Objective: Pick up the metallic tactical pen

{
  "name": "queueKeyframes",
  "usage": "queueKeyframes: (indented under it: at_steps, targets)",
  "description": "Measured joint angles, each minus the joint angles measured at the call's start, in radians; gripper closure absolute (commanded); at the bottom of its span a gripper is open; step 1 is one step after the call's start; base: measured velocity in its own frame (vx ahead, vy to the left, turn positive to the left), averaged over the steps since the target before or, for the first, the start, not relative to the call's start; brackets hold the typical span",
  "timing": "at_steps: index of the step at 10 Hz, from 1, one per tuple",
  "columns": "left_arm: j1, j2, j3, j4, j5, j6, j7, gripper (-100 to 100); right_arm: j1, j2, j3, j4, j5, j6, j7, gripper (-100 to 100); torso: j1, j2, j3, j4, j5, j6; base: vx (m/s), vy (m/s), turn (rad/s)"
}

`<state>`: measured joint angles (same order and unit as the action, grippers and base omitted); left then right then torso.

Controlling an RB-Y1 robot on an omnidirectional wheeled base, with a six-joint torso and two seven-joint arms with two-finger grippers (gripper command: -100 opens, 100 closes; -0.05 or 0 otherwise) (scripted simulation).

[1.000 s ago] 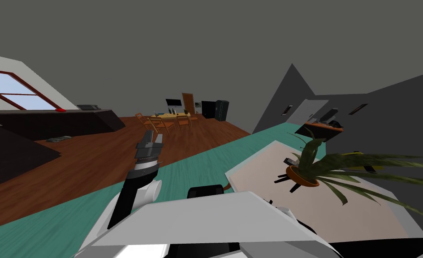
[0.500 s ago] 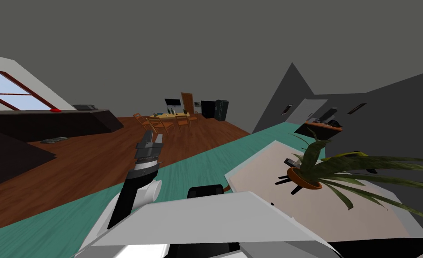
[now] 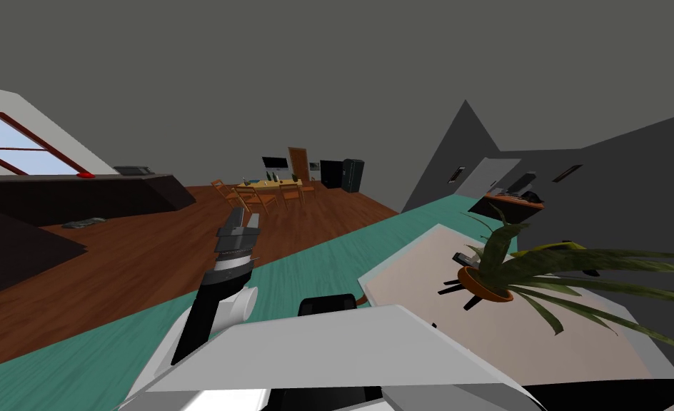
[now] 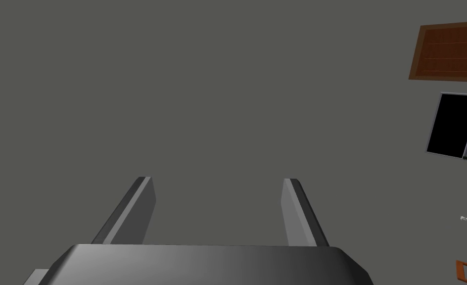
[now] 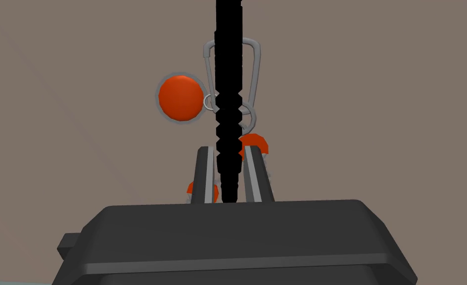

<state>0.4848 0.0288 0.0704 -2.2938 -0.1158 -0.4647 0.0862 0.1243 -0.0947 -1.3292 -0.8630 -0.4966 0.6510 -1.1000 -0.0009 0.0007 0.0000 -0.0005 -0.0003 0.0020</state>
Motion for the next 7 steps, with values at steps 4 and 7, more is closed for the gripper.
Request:
queueKeyframes:
  at_steps: [4, 7]
  targets:
    - [0.000, 0.000, 0.000, 0.000, 0.000, 0.000, 0.000, 0, 0.002, -0.014, 0.027, 0.006, 0.005, 0.000, -0.020, 100, -0.001, 0.001, 0.001, 0.000, 0.000, -0.001, -0.010, -0.005, 0.014]
    - [0.000, 0.000, 0.000, 0.000, 0.000, 0.000, 0.000, 0, 0.007, -0.028, 0.079, -0.010, 0.015, 0.005, -0.094, 100, 0.001, 0.003, 0.001, 0.000, 0.000, 0.000, -0.038, 0.018, 0.010]
